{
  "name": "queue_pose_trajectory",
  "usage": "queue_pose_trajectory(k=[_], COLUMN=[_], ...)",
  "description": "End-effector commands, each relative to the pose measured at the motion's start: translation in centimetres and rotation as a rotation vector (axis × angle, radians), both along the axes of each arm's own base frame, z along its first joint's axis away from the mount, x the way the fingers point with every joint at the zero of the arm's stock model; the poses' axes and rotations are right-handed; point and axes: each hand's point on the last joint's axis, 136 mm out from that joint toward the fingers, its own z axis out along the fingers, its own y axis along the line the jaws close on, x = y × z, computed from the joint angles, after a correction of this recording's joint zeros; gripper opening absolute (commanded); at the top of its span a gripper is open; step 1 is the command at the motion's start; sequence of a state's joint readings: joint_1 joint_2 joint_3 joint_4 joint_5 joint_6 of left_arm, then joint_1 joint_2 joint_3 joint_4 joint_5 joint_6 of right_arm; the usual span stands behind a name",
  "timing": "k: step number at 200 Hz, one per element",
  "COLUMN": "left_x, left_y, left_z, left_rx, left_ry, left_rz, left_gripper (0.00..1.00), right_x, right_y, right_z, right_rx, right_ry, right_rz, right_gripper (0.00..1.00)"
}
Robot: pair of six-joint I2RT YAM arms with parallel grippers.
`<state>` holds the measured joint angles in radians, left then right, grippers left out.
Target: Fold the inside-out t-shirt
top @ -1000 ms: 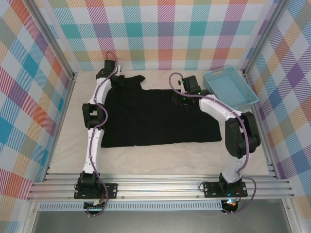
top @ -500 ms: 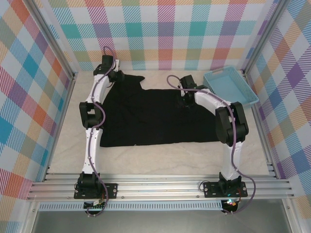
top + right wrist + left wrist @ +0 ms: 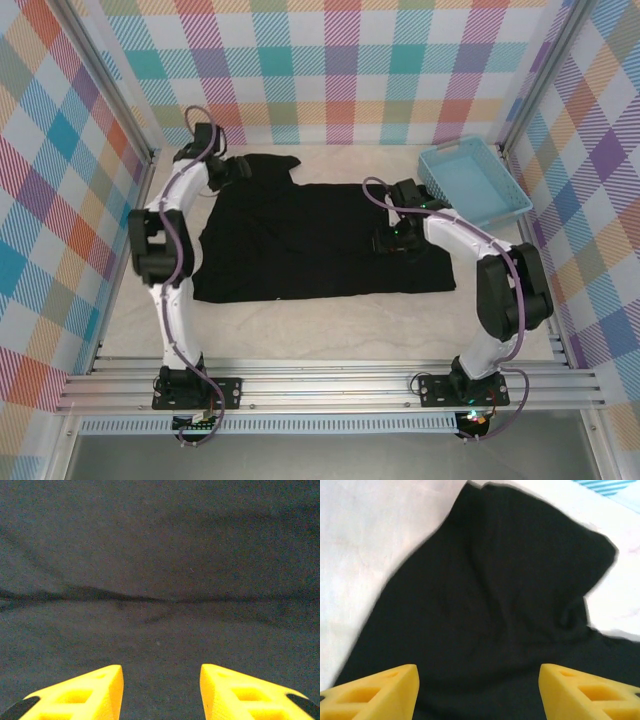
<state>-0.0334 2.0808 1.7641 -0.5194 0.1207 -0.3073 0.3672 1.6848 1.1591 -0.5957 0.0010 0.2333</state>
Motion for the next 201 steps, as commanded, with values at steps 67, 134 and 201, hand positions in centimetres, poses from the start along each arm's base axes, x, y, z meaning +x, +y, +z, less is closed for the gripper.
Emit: queue_pose_trajectory(k=[67,134,201], left_x=[-17.2,-28.8,-27.8], left_y=[-5.3,-6.2,-4.5], left_z=[-8.5,-13.1,-6.7], left_rx=[-0.196,-0.195,-0.061], left_ry=[0.183,0.425,0.225], left_rz=[0.104,0.101,0.090], left_gripper=[0.62,0.62,0.65], right_x=[-5.6,-12.4,-8.4], right_y=[-3.9,-4.6,-4.3], right_z=[-6.2,-6.9,-3.0], right_rx=[-0.042,-0.012,0.016], right_ry=[0.357,0.518,0.303], right_rz=[-0.181,-0.248,-0.217], right_gripper=[0.43,0.41,0.43])
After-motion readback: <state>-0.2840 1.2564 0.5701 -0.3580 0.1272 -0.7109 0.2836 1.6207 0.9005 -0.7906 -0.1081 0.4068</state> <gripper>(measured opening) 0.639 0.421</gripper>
